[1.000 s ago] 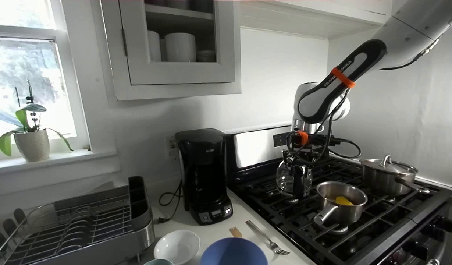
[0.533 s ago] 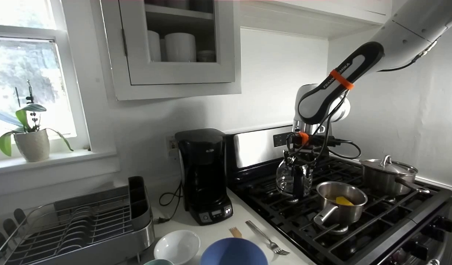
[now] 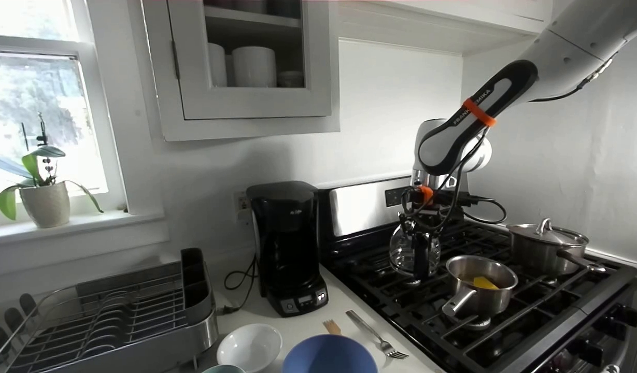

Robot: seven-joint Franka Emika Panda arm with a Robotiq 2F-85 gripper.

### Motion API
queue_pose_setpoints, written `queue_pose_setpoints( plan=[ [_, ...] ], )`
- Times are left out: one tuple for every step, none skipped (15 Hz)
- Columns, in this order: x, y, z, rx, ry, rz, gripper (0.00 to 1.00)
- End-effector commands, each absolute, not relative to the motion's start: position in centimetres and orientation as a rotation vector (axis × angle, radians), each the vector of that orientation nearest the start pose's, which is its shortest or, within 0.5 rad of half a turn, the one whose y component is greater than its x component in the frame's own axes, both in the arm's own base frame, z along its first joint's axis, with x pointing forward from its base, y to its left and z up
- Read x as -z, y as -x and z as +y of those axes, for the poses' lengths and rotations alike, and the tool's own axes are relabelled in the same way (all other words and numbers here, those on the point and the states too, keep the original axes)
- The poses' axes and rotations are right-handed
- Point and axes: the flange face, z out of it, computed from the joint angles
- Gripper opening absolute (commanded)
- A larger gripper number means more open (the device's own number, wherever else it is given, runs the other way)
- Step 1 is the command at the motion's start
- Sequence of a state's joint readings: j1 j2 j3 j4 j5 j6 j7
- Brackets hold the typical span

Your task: Put the clear kettle on the drip tray of the coffee machine

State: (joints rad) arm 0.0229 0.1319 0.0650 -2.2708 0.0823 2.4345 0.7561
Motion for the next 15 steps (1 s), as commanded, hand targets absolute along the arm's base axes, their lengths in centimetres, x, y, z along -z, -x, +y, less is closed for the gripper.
queue_pose_setpoints(
  plan=[
    [-30.0,-54.1,4.7,0.006,2.854,1.091,0.29],
    [-30.0,-54.1,4.7,0.007,2.857,1.092,0.25],
    [-29.9,-54.1,4.5,0.009,2.865,1.094,0.21],
    [-29.9,-54.1,4.5,0.011,2.870,1.095,0.12],
    [-30.0,-54.0,4.5,0.014,2.873,1.090,0.11],
    [-30.2,-53.8,4.7,0.021,2.877,1.085,0.11],
    [-30.7,-53.5,5.2,0.034,2.888,1.069,0.11],
    [-31.1,-53.2,5.7,0.049,2.901,1.055,0.11],
    [-31.6,-52.9,6.2,0.063,2.918,1.036,0.11],
    [-32.0,-52.5,6.9,0.082,2.938,1.011,0.11],
    [-32.2,-52.2,7.4,0.102,2.959,0.989,0.11],
    [-32.5,-51.9,8.1,0.119,2.980,0.966,0.11],
    [-32.7,-51.7,8.6,0.135,2.997,0.947,0.11],
    [-33.0,-51.5,9.1,0.157,3.009,0.935,0.11],
    [-33.3,-51.3,9.5,0.178,3.016,0.923,0.11]
  ],
)
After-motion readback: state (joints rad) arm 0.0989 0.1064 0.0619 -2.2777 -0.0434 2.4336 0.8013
